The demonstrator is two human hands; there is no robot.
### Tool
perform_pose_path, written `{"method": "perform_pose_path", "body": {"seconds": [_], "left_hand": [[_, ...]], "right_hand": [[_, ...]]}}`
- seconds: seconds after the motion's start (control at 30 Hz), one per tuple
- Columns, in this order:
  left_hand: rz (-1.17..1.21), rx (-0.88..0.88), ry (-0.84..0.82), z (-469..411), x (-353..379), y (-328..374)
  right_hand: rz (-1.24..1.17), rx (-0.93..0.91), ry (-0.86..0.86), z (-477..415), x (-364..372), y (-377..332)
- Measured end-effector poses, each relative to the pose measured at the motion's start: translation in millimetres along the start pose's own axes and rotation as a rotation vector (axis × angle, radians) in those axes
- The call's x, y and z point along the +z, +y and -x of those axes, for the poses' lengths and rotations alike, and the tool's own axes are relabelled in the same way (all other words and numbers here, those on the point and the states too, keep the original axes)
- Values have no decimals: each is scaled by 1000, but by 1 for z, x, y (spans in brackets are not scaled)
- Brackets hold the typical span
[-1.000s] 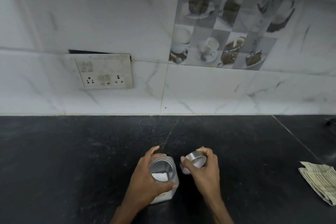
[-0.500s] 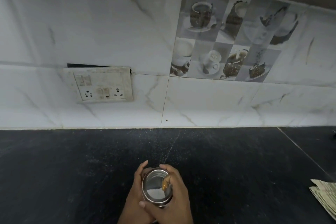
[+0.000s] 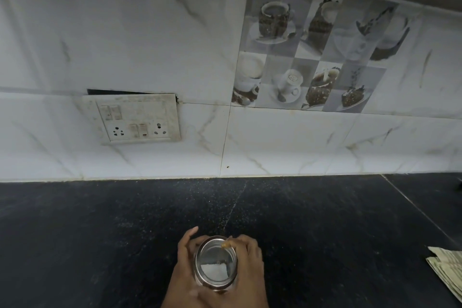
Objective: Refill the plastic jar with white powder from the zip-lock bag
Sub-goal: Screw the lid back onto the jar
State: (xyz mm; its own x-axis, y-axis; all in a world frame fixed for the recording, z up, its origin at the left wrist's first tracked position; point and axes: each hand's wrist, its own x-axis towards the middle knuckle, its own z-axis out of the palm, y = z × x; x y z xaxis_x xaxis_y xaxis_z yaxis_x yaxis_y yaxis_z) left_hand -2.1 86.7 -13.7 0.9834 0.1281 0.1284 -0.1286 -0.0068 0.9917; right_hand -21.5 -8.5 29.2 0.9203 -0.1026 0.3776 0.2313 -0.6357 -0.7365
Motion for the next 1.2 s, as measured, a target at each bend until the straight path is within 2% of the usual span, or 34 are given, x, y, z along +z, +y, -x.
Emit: {"method": "perform_pose_path", "body": {"seconds": [0.1, 0.17, 0.23, 0.27, 0.3, 0.33, 0.37, 0.43, 0.57, 0.7, 0.83, 0.9, 1.0, 1.07, 1.13, 1.2], "left_hand": [[-18, 1, 39, -3, -6, -3], [-38, -33, -45, -5, -11, -2], [-92, -2, -86, -3, -13, 0], [-101, 5, -90, -1, -10, 5], [-104, 12, -98, 1, -10, 8], [-116, 19, -98, 2, -9, 8], [-132, 27, -105, 2, -9, 7], [-167, 24, -113, -1, -13, 1], [-160, 36, -91, -5, -15, -7], [-141, 29, -91, -5, -15, -8], [-55, -5, -94, -3, -12, 0], [7, -34, -58, -4, -8, 2], [78, -56, -28, -2, -6, -4], [59, -24, -81, -2, -10, -7], [30, -89, -129, -6, -18, -15], [4, -189, -205, -12, -18, -29]], "right_hand": [[108, -40, -1, 0, -7, -10], [191, -16, -133, -11, -28, -33], [183, -81, -36, -21, -63, -58], [293, -155, 36, -27, -85, -90], [266, -149, 94, -32, -96, -114], [174, -59, 10, -32, -101, -127], [89, 0, -91, -27, -100, -119], [97, -105, -184, -11, -72, -62], [202, -56, -347, -9, -34, -5], [179, 30, -362, -10, -29, -11], [192, 26, -435, -17, -40, -14], [218, 7, -427, -16, -40, -18], [353, 84, -452, -19, -32, -21], [433, 88, -567, -26, -32, -21], [364, 63, -695, -35, -36, -21], [334, 7, -671, -34, -34, -21]]}}
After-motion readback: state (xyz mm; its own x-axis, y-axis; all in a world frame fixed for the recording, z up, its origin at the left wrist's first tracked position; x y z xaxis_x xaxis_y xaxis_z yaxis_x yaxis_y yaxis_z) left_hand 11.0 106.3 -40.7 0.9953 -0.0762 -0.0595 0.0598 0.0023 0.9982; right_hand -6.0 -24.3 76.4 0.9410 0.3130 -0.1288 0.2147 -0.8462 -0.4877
